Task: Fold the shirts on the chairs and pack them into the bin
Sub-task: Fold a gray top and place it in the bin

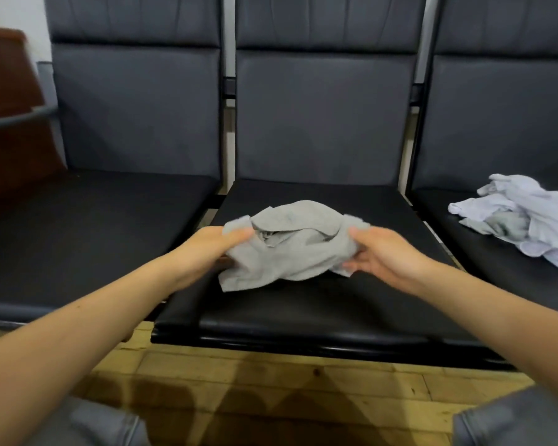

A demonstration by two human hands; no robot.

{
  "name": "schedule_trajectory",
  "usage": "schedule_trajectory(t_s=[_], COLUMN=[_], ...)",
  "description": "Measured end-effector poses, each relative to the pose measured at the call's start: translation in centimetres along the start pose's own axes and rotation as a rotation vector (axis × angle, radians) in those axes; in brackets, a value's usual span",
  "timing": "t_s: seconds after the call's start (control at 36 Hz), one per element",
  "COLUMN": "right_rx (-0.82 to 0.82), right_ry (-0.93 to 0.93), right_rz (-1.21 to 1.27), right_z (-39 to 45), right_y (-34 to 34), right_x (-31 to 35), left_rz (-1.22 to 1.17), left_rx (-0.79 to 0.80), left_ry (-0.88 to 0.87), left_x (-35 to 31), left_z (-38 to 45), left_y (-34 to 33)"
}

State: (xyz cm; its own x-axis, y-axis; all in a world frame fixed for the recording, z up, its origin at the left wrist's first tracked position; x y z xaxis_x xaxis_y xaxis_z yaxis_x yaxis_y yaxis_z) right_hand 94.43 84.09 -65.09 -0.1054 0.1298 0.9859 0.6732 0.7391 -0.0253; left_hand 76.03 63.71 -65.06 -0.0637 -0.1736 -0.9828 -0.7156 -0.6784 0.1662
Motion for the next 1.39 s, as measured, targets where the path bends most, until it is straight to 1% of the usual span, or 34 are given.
schedule_trajectory(t_s=[0.06,0.08,0.11,0.17,0.25,0.31,0.36,0.44,0.5,0.56,0.61,0.64,0.69,0.78,0.83,0.89,0.97,1.03,1.11,1.25,1.33,1.39], right_rx=[-0.097,-0.111,-0.092,0.024,0.166,0.2,0.136,-0.062,-0.231,-0.395,-0.489,-0.514,-0.512,-0.423,-0.382,-0.377,-0.376,-0.419,-0.492,-0.614,-0.647,-0.651], right_ry=[-0.044,-0.073,-0.089,-0.091,0.026,0.119,0.257,0.525,0.666,0.721,0.743,0.758,0.774,0.798,0.832,0.866,0.93,1.004,1.069,1.058,0.998,0.929], right_rz=[0.202,0.306,0.385,0.455,0.453,0.402,0.326,0.184,0.065,0.018,0.022,0.028,0.077,0.248,0.318,0.371,0.423,0.406,0.394,0.344,0.3,0.238], right_z=[0.3,0.3,0.4,0.4,0.3,0.3,0.5,-0.1,-0.7,-1.3,-1.7,-2.2,-3.3,-5.0,-6.4,-7.7,-9.3,-10.1,-10.1,-7.8,-4.9,-2.5], right_y=[0.6,0.8,1.0,0.7,0.0,-0.5,-0.7,-0.1,0.8,1.8,2.4,2.6,2.6,2.1,1.7,1.4,1.4,1.6,2.3,3.6,4.1,4.3], right_x=[1.7,2.7,3.7,6.1,10.5,13.5,17.5,24.3,28.4,31.8,34.5,36.0,38.4,41.5,43.3,45.1,47.7,49.4,51.1,51.6,50.6,49.1], left_rz=[-0.23,-0.351,-0.467,-0.65,-0.772,-0.741,-0.651,-0.515,-0.466,-0.454,-0.429,-0.397,-0.38,-0.464,-0.567,-0.646,-0.683,-0.694,-0.656,-0.55,-0.468,-0.407], left_rx=[-0.106,-0.12,-0.104,-0.066,-0.072,-0.087,-0.123,-0.256,-0.366,-0.463,-0.521,-0.544,-0.596,-0.648,-0.619,-0.599,-0.573,-0.539,-0.514,-0.533,-0.531,-0.503], left_ry=[0.051,0.083,0.107,0.126,0.059,-0.054,-0.216,-0.451,-0.551,-0.61,-0.658,-0.694,-0.752,-0.786,-0.813,-0.844,-0.873,-0.875,-0.863,-0.82,-0.762,-0.683], left_x=[-1.0,-1.7,-2.6,-4.9,-9.2,-12.6,-16.8,-23.1,-26.6,-29.6,-32.1,-33.6,-36.3,-39.8,-41.9,-44.1,-47.3,-49.2,-51.3,-52.0,-51.1,-49.5], left_z=[0.3,0.3,0.4,0.5,1.0,1.2,1.4,1.2,0.8,0.4,0.2,-0.1,-1.0,-2.1,-3.1,-3.9,-5.2,-5.7,-5.9,-4.5,-2.0,0.6], left_y=[0.8,0.9,0.8,0.6,0.7,1.0,1.6,3.1,4.1,4.7,5.0,5.0,5.0,5.1,5.1,5.1,4.9,4.7,4.5,4.6,4.7,4.7])
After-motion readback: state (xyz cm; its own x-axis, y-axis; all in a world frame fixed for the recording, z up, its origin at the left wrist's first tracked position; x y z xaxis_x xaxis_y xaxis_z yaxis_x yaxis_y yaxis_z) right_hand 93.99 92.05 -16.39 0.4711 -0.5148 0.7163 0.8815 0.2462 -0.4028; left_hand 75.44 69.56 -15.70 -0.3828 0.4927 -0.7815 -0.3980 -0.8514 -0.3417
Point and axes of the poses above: each hand's wrist, its own z-axis towards the middle knuckle, its own y-axis out of the back of the hand, x = y × z, the point moved 5 cm from there along z, towards the middle knuckle, and after that the axes turned 8 degrees about -x, right-handed, at the moved point
